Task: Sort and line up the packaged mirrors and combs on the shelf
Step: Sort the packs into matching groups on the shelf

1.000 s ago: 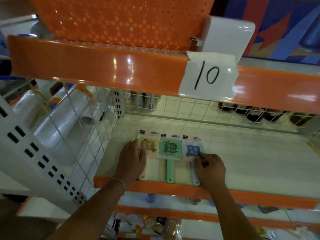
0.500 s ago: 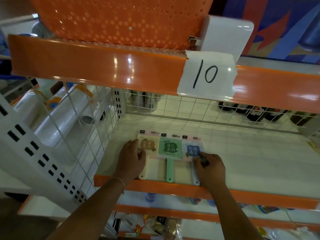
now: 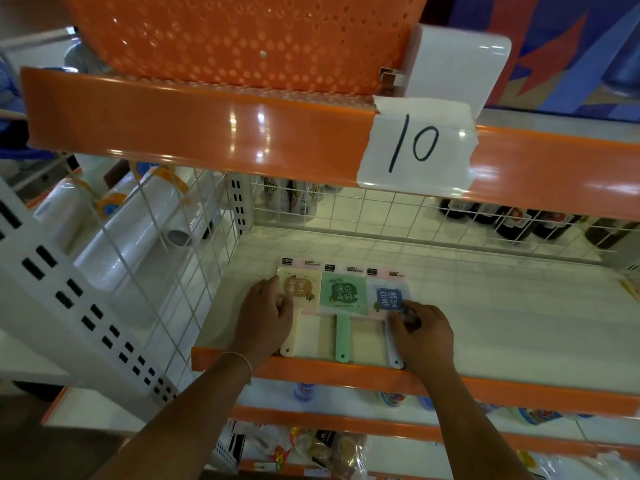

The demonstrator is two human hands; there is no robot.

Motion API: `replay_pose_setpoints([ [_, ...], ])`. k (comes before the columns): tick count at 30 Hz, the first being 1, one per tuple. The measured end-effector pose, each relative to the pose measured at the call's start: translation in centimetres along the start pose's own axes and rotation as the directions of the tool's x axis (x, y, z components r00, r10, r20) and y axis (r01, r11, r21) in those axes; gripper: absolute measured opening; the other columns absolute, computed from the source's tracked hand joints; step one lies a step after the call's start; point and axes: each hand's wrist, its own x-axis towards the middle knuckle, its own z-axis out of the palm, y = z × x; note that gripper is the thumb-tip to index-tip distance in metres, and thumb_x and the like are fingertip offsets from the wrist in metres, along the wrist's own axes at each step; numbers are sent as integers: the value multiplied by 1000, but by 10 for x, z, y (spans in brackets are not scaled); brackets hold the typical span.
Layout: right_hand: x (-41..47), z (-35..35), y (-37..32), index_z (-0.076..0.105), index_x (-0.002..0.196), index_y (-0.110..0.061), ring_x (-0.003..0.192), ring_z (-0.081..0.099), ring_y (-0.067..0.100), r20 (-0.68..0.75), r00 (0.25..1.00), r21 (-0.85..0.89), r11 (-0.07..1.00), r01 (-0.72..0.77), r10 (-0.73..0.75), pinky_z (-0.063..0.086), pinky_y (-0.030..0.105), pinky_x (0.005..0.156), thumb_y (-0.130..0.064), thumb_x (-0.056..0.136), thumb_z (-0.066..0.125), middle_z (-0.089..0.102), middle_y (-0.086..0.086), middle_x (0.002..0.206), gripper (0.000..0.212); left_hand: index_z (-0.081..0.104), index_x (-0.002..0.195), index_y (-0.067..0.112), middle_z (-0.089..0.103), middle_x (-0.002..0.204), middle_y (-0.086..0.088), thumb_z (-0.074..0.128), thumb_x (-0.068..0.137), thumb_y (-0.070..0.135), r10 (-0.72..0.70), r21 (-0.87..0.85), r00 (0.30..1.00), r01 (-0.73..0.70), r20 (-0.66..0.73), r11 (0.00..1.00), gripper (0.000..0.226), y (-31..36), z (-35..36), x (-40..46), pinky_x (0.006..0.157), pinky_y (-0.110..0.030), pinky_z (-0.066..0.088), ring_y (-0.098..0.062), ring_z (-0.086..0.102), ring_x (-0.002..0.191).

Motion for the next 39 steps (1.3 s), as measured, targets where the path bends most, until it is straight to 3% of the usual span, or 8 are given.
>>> replay_pose_setpoints([
  [5,-2,-4,-4,70,107,-13,82,52,11,-27,999,27,999,23,-22,37,22,80,-25,81,72,65,1,94,29,49,130,3,57,121,-14,52,95,20,6,-2,1000,-6,-14,1000,39,1,1,0,97,-37,40,-29,49,116],
  [11,-2,-4,-6,69,103,-9,81,60,19,-81,995,109,993,-42,51,44,26,74,-22,87,65,66,7,96,21,40,139,6,54,126,-12,52,95,22,8,-21,1000,-9,-23,1000,48,0,1,0,100,-36,40,-26,47,120],
  [15,-2,-6,-8,69,97,-13,73,59,17,-49,996,95,993,-65,70,42,25,67,-22,89,61,66,0,82,14,39,140,6,53,129,-12,52,95,25,19,-14,1000,-19,-24,1000,50,-1,1,0,100,-36,40,-27,46,123],
  [18,-2,-10,-10,68,104,-16,75,58,12,-31,993,135,985,-110,116,42,22,73,-22,91,59,62,-8,84,17,40,138,5,54,128,-13,52,95,24,14,-10,999,-15,-32,1000,48,-2,1,0,100,-36,40,-27,47,121],
  [23,-3,-13,-12,68,107,-18,83,62,13,-5,981,215,958,-190,196,48,27,79,-20,92,56,68,-3,95,19,46,133,8,57,122,-12,53,94,24,20,-25,998,-21,-62,999,43,-3,1,-1,95,-36,43,-27,50,115],
  [27,-2,-17,-11,67,106,-16,83,62,14,-14,959,294,918,-266,282,47,22,73,-18,92,56,66,-3,93,18,49,131,3,54,124,-18,54,94,18,3,-58,990,-11,-139,998,40,2,-2,-6,93,-34,40,-30,49,116],
  [33,5,-31,-4,71,97,-15,79,59,9,73,898,493,767,-411,435,43,20,64,-16,88,61,68,-1,89,13,57,120,3,58,117,-15,58,89,6,197,-44,945,-216,-262,975,31,25,5,-21,95,-34,44,-25,51,111],
  [39,16,-58,5,71,94,-4,75,63,22,334,824,653,517,-553,458,51,27,66,-6,88,62,71,13,85,11,63,104,8,62,100,-8,49,87,23,420,-17,899,-425,-126,905,27,80,43,-31,81,-36,53,-21,57,94],
])
